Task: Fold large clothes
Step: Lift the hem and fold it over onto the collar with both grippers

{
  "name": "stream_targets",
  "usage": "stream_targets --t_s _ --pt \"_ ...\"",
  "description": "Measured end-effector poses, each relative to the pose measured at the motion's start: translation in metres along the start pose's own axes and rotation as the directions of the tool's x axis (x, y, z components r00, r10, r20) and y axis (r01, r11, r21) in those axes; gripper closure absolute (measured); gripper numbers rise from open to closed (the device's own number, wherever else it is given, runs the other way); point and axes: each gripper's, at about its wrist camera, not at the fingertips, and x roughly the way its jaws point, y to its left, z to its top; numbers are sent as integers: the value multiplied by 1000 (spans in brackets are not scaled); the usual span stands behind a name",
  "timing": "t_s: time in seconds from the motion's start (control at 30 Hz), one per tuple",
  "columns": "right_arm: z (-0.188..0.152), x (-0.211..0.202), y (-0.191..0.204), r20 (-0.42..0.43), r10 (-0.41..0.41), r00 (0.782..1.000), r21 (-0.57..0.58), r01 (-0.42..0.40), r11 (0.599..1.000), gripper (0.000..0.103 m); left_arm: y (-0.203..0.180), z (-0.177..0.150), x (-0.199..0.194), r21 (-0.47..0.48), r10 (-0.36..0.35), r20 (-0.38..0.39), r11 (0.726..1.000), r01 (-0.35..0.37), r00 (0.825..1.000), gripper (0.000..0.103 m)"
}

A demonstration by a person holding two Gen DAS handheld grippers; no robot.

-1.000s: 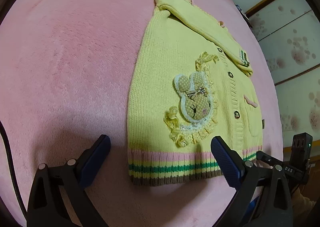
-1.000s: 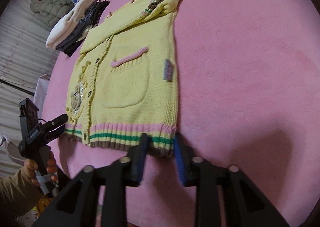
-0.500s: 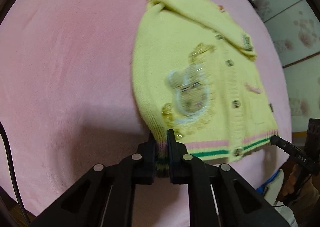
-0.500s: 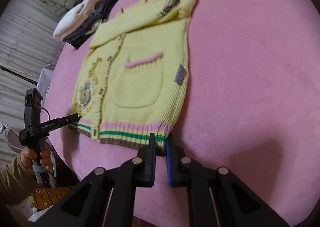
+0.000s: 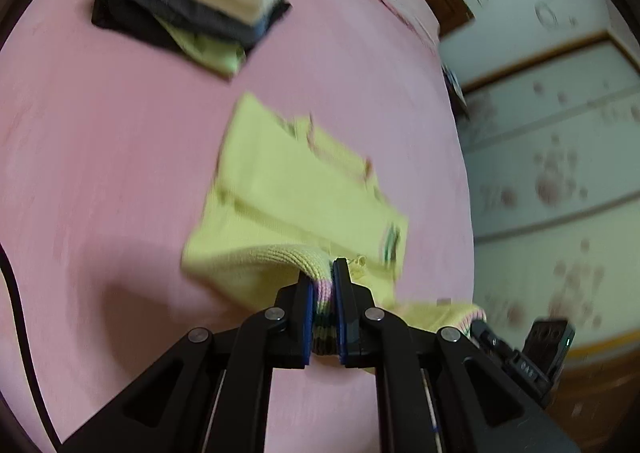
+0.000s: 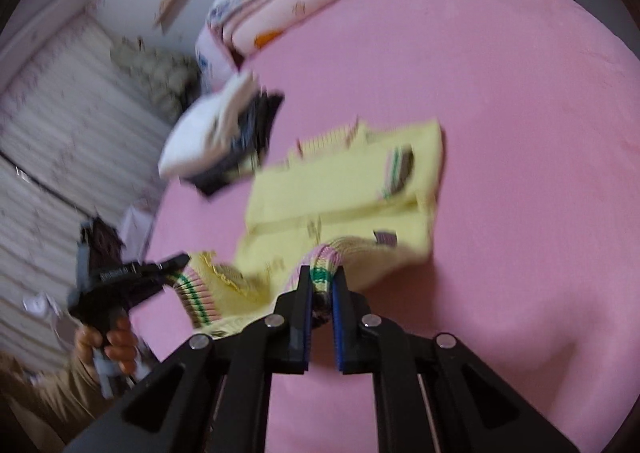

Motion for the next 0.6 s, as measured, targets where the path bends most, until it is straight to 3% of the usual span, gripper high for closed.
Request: stream_targets --t_s 0.17,0.33,0.43,0.5,0.53,0.6 --pt "55 43 -24 52 -20 998 100 14 995 96 18 51 46 -68 56 54 996 -53 997 96" --pt "85 102 -54 0 -86 996 165 85 983 92 33 79 101 -47 122 39 992 -120 992 94" --pt "95 124 -63 -49 -191 980 138 196 971 87 45 85 114 -26 130 5 991 -129 992 79" --pt "98 124 -61 -27 -198 980 117 200 973 78 47 86 113 -13 101 5 995 -100 995 60" --pt "97 121 -59 -8 -196 981 102 196 975 74 46 85 108 -5 86 16 996 -86 996 56" --pt "96 112 -53 19 -197 980 57 195 979 72 43 85 100 15 74 45 997 -75 996 37"
